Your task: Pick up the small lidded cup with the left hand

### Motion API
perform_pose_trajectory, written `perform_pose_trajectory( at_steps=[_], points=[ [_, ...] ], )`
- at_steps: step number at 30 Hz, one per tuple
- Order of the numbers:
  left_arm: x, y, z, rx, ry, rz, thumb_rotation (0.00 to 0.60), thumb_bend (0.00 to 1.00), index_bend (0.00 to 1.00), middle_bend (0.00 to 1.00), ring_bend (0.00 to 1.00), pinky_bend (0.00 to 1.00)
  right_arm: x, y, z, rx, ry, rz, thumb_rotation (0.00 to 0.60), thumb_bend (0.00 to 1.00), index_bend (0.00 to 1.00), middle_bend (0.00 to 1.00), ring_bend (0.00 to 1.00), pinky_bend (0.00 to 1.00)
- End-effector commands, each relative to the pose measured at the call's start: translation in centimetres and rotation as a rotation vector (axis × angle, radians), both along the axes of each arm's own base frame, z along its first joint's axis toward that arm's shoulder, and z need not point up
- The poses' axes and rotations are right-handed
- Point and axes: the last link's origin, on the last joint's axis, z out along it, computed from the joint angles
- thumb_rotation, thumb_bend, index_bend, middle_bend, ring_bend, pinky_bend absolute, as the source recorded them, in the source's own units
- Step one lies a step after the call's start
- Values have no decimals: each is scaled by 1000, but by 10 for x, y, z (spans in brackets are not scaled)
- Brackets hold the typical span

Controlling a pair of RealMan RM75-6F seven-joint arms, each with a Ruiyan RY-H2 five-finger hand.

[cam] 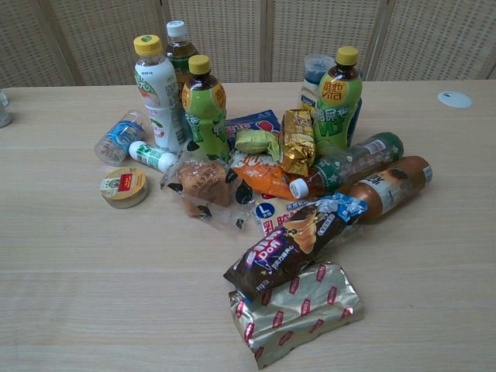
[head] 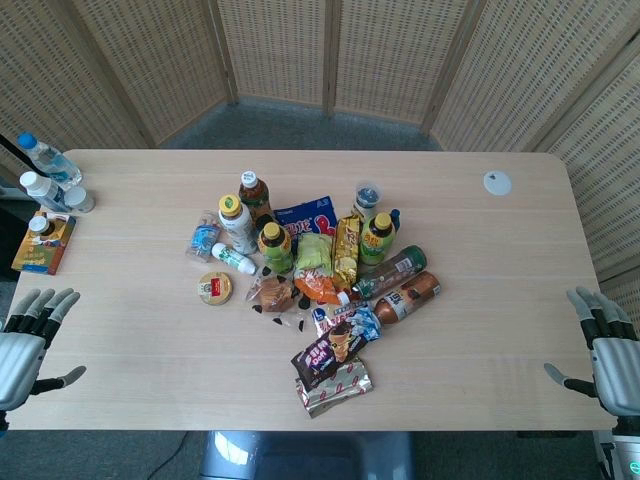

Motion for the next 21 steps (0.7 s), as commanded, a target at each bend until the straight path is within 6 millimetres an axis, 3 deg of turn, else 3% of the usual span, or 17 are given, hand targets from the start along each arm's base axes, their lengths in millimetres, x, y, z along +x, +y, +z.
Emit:
perform_pose_trajectory(
  at_steps=[1, 9, 21],
  points=[
    [-1, 0, -1, -1, 5, 0, 600, 0, 0, 0, 0, 0, 0, 0, 0, 0, 0, 0, 587, 0, 0, 0, 0, 0],
    [1, 1, -13, -38, 7, -3, 600, 0, 0, 0, 0, 0, 1, 0, 3, -11, -7, 0, 588, 0, 0, 0, 0, 0],
    [48, 64, -59, -189, 110, -100, 600, 0, 0, 0, 0, 0, 0, 0, 1, -4, -3, -2, 586, 0, 0, 0, 0, 0]
  ],
)
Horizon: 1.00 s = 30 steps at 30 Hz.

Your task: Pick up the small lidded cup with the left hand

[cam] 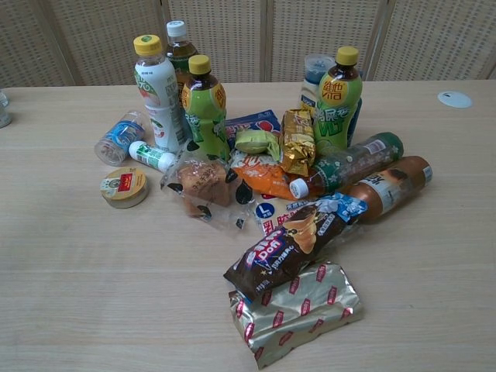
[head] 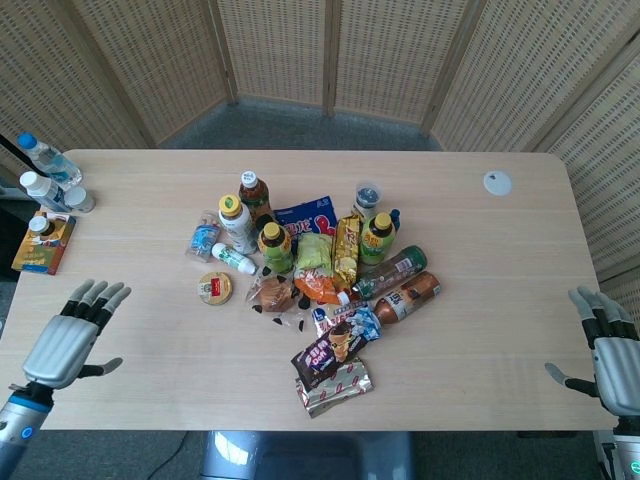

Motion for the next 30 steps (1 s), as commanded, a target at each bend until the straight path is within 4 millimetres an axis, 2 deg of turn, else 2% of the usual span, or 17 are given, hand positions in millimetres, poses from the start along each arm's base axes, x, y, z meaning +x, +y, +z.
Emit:
perform_pose_trajectory(
  at_steps=[1, 7, 10, 19, 30],
  points=[
    [23, 27, -22, -61, 40, -32, 600, 0, 0, 0, 0, 0, 0, 0, 0, -1, 2, 0, 587, 0, 0, 0, 0, 0],
    [46, 57, -50, -100, 111, -64, 600, 0, 0, 0, 0, 0, -1, -1, 1, -3, -3, -2, 586, 0, 0, 0, 0, 0],
    [53, 66, -66, -120, 142, -64, 600, 0, 0, 0, 0, 0, -1, -1, 2, -7, -8, -3, 586, 0, 0, 0, 0, 0],
    [56, 81, -107, -154, 242, -21, 600, 0, 0, 0, 0, 0, -1, -1, 7, -20, -24, -2, 585, 0, 0, 0, 0, 0],
    [59, 98, -136, -169, 328, 10, 600, 0, 0, 0, 0, 0, -4, -3, 7, -18, -29, -11, 584, 0, 0, 0, 0, 0]
  ],
)
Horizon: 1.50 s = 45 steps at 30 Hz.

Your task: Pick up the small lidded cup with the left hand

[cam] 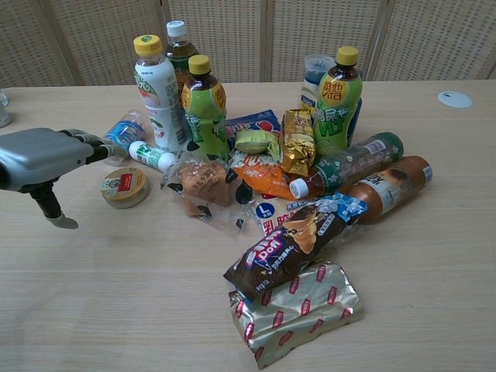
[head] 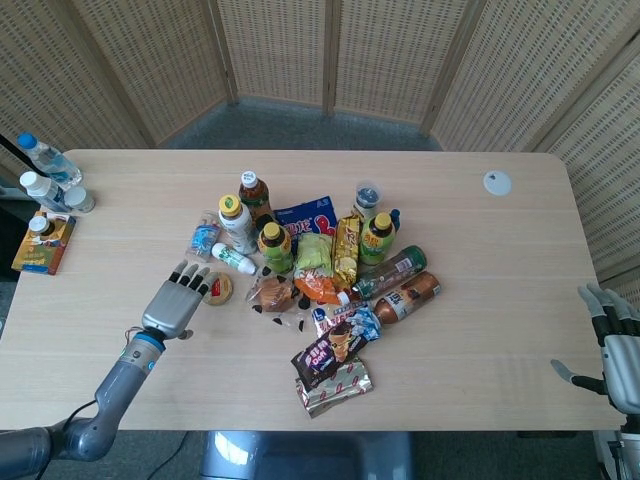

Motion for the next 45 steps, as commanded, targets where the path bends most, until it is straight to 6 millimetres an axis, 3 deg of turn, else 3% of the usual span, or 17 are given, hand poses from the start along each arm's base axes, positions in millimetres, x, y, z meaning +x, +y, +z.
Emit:
perform_pose_trajectory(
  at_steps=[1, 25, 39, 45],
  points=[
    [2, 4, -10, -9, 18, 5, 600, 0, 0, 0, 0, 0, -1, 0, 0, 1, 0, -2, 585, 0, 0, 0, 0, 0],
    [0, 12, -40, -16, 47, 33, 600, 0, 0, 0, 0, 0, -3, -2, 4, -11, -10, -8, 586, 0, 0, 0, 0, 0],
    [-10, -18, -13, -120, 141, 72, 600, 0, 0, 0, 0, 0, -1, 0, 6, -17, -18, 1, 586, 0, 0, 0, 0, 0],
    [5, -5, -5, -59, 73, 33, 600, 0, 0, 0, 0, 0, -1, 0, 6, -14, -16, -1, 585, 0, 0, 0, 0, 0]
  ],
)
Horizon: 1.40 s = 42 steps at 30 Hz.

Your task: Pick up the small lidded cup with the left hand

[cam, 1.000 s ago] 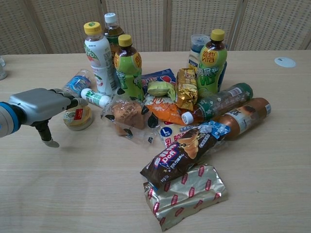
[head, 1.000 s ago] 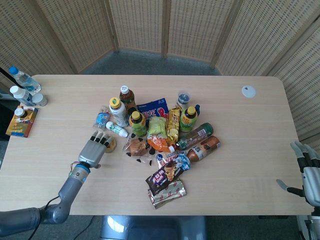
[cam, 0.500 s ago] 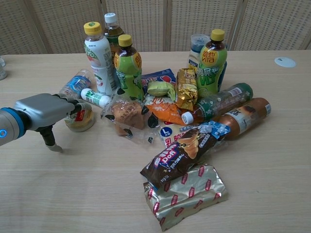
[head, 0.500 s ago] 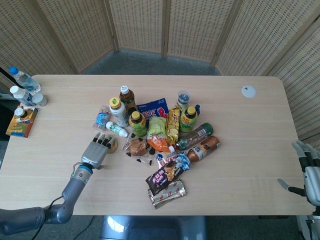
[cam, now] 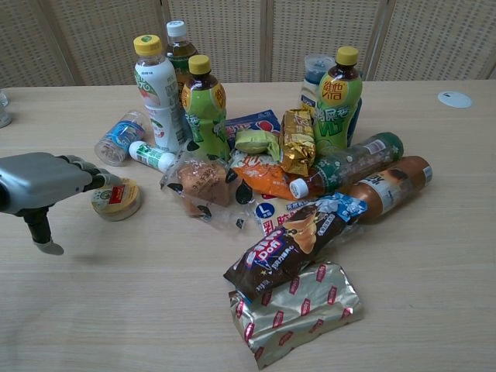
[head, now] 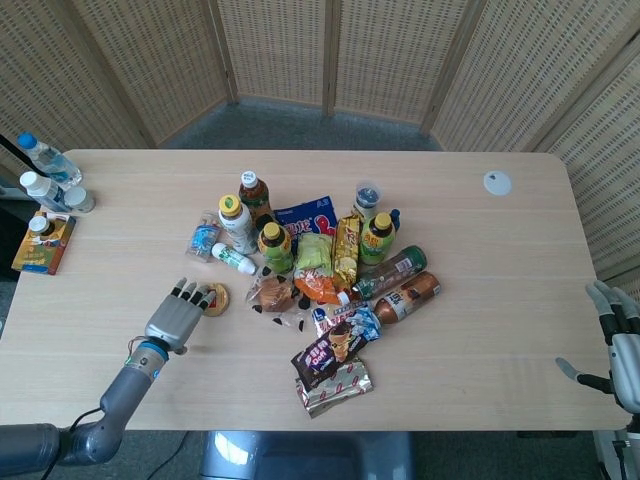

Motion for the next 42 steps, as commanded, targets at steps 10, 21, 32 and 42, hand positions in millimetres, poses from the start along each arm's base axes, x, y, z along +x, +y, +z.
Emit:
perform_pose_trajectory(
  at_steps=[10, 21, 32, 42],
  points=[
    [27, 26, -18, 65, -58, -101, 600, 0, 0, 0, 0, 0, -1, -1, -1, 2, 3, -4, 584, 0, 0, 0, 0, 0],
    [32, 26, -42, 45, -52, -80, 600, 0, 0, 0, 0, 0, -3, 0, 6, -18, -6, -10, 588, 0, 0, 0, 0, 0],
    [16, 17, -44, 22, -9, -56, 600, 0, 0, 0, 0, 0, -2, 0, 5, -15, -3, -5, 583, 0, 0, 0, 0, 0],
    [-2, -4, -29, -17, 15, -32, 600, 0, 0, 0, 0, 0, -2, 1, 6, -19, -7, -3, 584, 0, 0, 0, 0, 0]
  ],
)
